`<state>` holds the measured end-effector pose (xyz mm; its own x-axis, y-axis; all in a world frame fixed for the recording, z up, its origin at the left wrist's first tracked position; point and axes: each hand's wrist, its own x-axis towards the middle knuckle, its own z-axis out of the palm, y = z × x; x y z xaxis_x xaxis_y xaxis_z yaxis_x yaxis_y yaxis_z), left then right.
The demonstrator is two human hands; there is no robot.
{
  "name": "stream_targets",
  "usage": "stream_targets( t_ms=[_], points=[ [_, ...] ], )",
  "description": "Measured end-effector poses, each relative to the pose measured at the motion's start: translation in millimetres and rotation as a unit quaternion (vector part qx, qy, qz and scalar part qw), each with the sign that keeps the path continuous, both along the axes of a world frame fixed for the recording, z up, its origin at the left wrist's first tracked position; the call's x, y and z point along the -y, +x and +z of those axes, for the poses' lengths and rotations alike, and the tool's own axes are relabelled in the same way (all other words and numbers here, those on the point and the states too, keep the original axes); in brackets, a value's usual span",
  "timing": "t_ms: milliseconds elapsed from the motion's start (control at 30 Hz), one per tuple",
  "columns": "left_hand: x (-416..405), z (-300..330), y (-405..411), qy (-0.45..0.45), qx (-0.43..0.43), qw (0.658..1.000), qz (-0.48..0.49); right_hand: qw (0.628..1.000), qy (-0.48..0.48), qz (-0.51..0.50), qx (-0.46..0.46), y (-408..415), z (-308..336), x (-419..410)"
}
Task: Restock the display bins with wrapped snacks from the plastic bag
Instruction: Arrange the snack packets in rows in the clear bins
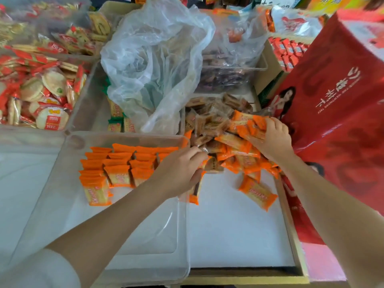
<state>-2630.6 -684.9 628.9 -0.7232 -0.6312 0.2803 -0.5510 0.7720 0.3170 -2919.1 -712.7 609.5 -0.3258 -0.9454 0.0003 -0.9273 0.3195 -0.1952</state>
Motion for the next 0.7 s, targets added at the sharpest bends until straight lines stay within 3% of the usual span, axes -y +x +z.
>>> stream_targets(
  t_ms=[133,267,333,433,567,700],
  points=[
    [21,-2,-55,0.020,0.021,1.000,-0.009,0.995,0.095,0.039,-0.012,-41,3,23],
    [41,-11,-101,0.051,0.032,0.998,0.022,0.980,0.166,0.055,0.092,-66,-1,35],
    [51,-18,-120,0.088,0.041,0.994,0.052,0.977,0.180,0.066,0.098,-68,-5,34],
    [62,-23,-144,0.130,0.030,0.987,0.092,0.987,0.113,0.064,0.097,-64,-6,24],
    [75,-24,-175,0.166,0.063,0.973,0.146,0.976,-0.051,-0.030,0.210,-58,8,-4],
    [92,-34,-199,0.200,0.108,0.956,0.184,0.954,-0.090,-0.064,0.279,-56,23,-22]
  ],
)
